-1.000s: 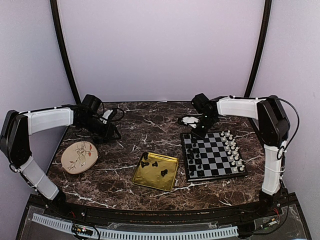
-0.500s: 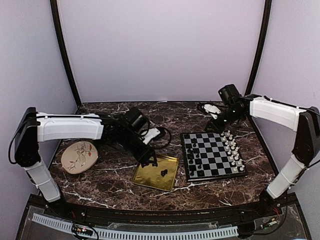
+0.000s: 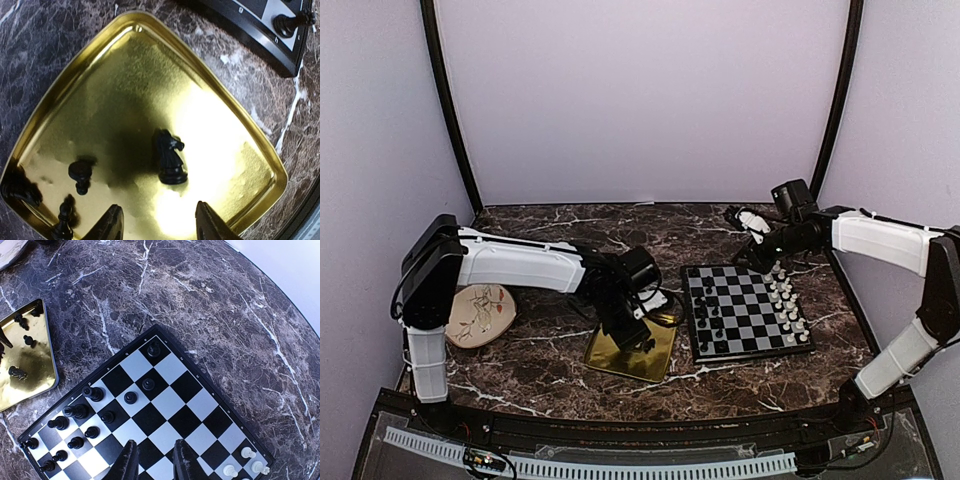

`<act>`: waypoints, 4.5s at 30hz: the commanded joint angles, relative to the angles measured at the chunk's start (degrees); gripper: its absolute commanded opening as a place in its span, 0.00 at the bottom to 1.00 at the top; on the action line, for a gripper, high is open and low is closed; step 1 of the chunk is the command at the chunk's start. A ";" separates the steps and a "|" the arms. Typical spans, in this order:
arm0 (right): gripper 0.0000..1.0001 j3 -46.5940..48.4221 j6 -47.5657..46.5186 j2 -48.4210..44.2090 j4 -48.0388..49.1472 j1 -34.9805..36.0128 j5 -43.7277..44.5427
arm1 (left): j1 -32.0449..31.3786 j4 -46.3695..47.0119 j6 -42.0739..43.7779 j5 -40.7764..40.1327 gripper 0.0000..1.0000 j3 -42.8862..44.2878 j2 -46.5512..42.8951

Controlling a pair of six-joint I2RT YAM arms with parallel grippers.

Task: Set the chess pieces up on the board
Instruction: Pick up the knight from the storage box, then pass from the left arm to the right

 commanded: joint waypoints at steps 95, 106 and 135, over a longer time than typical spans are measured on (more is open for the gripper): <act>0.37 26.09 22.83 26.83 -11.65 12.29 -48.16 | -0.98 25.58 -2.12 -8.40 0.20 -8.12 -17.59; 0.31 26.46 20.81 27.68 -13.92 12.96 -47.80 | -0.98 24.97 -2.30 -10.52 0.20 -7.14 -16.54; 0.00 29.88 7.73 23.83 -20.71 11.78 -31.57 | -0.17 21.93 0.77 -11.70 0.49 -8.62 -19.74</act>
